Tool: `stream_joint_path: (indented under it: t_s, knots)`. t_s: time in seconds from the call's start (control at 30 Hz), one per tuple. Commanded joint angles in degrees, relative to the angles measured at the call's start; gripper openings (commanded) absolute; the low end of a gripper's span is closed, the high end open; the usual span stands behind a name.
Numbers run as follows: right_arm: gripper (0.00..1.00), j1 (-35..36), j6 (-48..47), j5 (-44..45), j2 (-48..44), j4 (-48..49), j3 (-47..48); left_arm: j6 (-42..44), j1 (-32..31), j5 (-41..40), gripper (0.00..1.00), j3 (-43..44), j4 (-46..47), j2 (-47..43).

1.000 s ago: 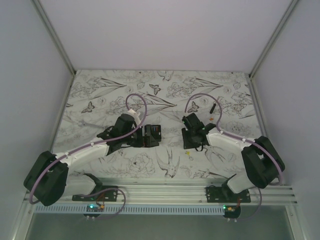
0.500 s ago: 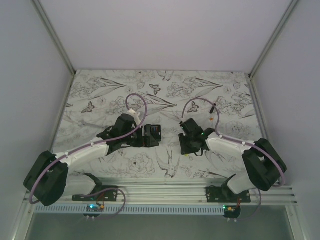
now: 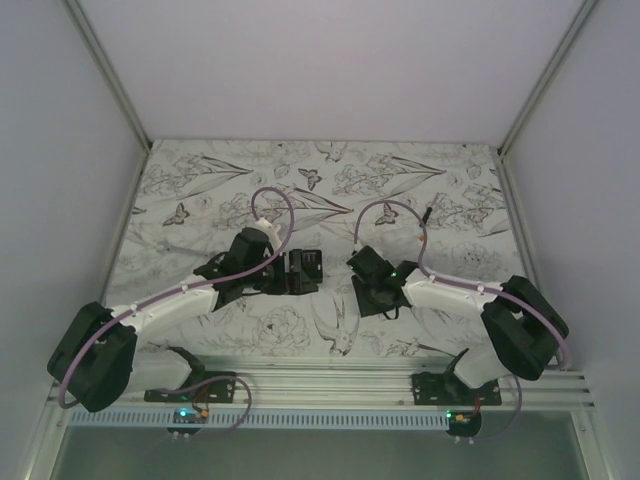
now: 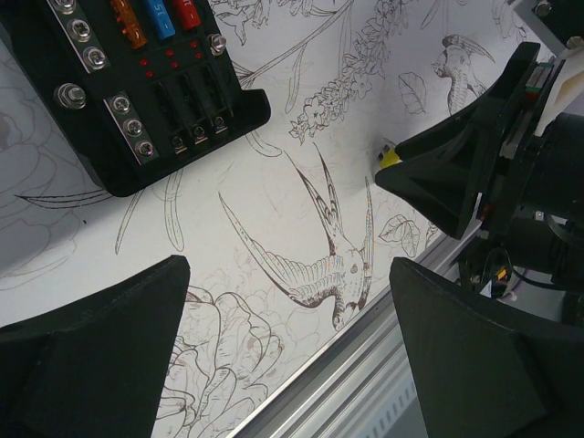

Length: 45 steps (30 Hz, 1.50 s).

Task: Snap on the fuse box
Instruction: Pick up the fuse from the center of the board.

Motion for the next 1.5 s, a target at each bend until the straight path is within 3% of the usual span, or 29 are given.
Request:
stream_joint_path:
  t_s: [0.0, 0.67, 0.97, 1.47]
  knots:
    - [0.41, 2.08, 3.08, 4.73, 2.39, -4.79, 0.83, 0.5, 0.41, 0.27, 0.95, -0.5, 0.42, 0.0]
    - [0.34, 3.7, 5.01, 7.77, 3.62, -6.05, 0.21, -0.49, 0.43, -0.12, 0.95, -0.79, 0.45, -0.35]
    - [0.23, 4.25, 5.4, 8.67, 0.33, -3.36, -2.28, -2.39, 0.56, 0.09, 0.95, -0.76, 0.6, -0.53]
    - [0.21, 6.4, -6.56, 4.73, -8.27, 6.36, 1.68, -11.92, 0.74, 2.89, 0.89, 2.12, 2.24, -3.19]
